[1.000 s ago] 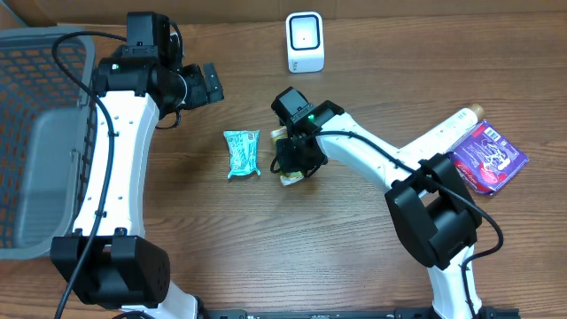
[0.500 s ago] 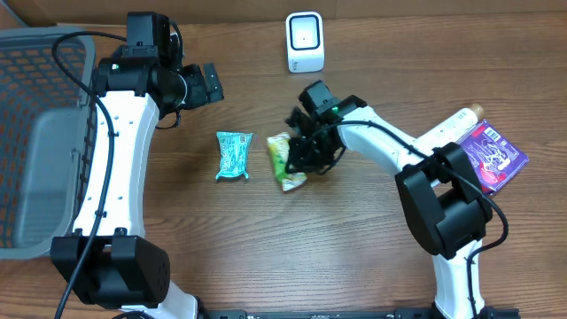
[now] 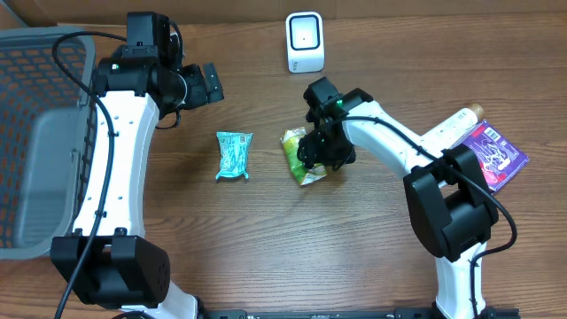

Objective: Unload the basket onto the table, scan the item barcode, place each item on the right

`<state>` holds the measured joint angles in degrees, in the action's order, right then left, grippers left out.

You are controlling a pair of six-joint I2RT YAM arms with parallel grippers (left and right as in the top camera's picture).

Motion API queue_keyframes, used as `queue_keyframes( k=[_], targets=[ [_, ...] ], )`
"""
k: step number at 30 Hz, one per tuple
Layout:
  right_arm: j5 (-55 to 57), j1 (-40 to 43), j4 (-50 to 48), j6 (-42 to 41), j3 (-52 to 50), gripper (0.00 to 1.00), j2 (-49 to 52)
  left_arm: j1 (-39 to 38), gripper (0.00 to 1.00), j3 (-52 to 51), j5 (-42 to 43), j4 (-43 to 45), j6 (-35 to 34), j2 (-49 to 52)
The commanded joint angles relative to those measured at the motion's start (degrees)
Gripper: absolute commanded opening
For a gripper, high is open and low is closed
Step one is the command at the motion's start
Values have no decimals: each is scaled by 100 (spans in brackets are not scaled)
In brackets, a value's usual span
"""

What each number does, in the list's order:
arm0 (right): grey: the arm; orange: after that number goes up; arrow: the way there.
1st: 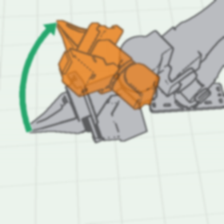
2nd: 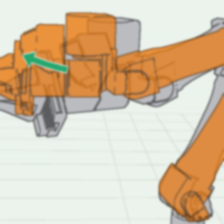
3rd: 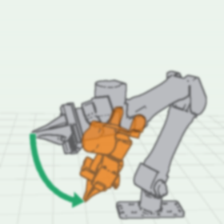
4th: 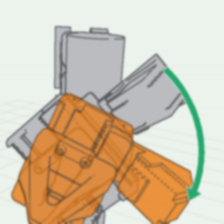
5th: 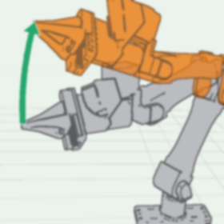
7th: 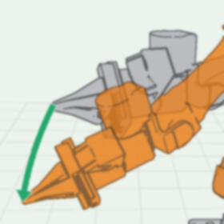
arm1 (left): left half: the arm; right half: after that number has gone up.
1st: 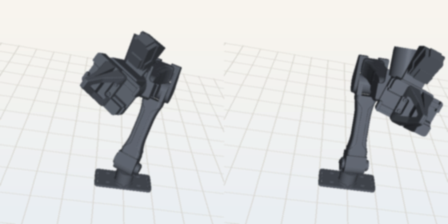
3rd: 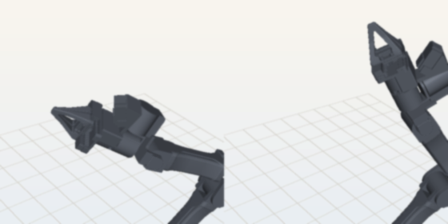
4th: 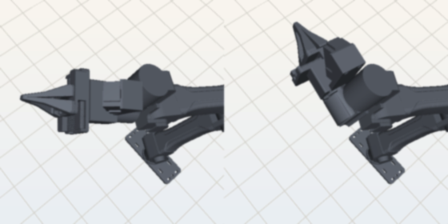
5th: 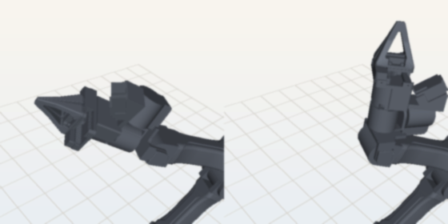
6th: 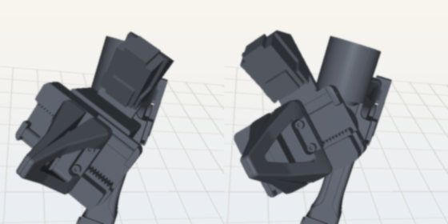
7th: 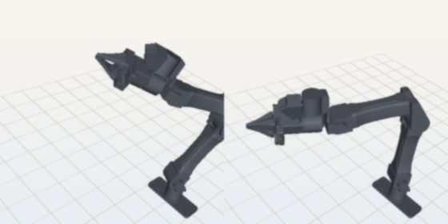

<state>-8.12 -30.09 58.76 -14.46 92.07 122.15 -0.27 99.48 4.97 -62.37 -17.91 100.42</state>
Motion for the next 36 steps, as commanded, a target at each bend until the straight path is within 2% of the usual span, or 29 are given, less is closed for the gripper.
queue_keyframes(
  k=[1, 9, 13, 20, 26, 33, 35, 36],
  targets=[
    [1305, 177, 201, 240, 188, 70, 142, 15, 100, 85, 44, 2, -50, -76],
    [1329, -149, 1029, 1132, 1432, 76, 140, 15, 100, 85, 42, 2, -50, -76],
    [1416, -516, 1073, 1725, 1565, 77, 140, -13, 100, 85, 44, 2, -50, -76],
    [2446, -1075, 616, 1797, 820, 88, 142, -2, 100, 85, 42, 2, -50, -76],
    [3053, -1126, -70, 1792, -72, 90, 142, -15, 100, 85, 44, 2, -50, -76],
    [3469, -1106, -546, 1794, -341, 87, 142, -13, 100, 85, 44, 2, -50, -76],
    [3464, -1097, -664, 1794, -341, 78, 142, -15, 100, 85, 44, 2, -50, -76],
    [3462, -1093, -702, 1792, -341, 71, 142, -13, 100, 85, 42, 2, -50, -76]
  ],
)
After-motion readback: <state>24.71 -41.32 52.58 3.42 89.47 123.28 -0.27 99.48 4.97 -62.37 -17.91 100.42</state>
